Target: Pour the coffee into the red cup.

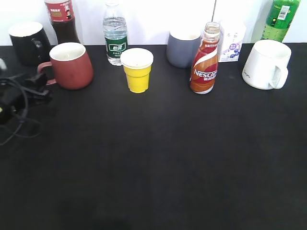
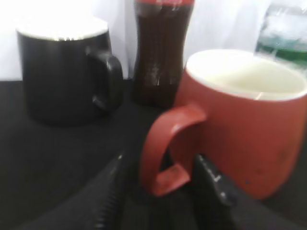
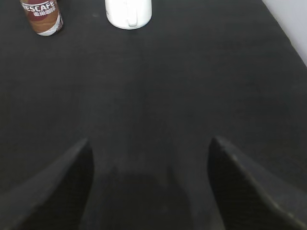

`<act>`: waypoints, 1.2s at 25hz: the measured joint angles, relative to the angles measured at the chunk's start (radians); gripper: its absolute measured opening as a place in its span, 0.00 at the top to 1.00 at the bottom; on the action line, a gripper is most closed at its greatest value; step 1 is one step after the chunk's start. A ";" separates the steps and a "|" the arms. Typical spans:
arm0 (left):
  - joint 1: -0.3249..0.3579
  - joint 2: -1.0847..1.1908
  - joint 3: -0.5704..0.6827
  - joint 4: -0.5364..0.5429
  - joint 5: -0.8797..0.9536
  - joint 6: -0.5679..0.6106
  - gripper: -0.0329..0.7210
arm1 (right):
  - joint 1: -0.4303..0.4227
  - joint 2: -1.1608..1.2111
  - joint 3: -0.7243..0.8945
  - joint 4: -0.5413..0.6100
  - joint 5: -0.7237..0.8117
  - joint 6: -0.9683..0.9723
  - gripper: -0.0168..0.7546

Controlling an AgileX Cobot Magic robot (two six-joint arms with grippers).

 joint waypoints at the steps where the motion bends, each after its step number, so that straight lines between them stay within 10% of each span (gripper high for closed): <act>1: 0.000 0.016 -0.014 -0.001 0.009 0.000 0.52 | 0.000 0.000 0.000 0.000 0.000 0.000 0.23; 17: 0.037 0.110 -0.293 0.043 0.208 0.000 0.69 | 0.000 0.000 0.000 0.000 0.000 0.000 0.23; 19: 0.044 0.110 -0.295 0.049 0.230 0.004 0.87 | 0.000 0.000 0.000 0.000 0.000 0.000 0.23; 30: 0.045 -0.022 -0.115 0.158 0.062 0.019 0.90 | 0.000 0.000 0.000 0.000 0.000 0.000 0.23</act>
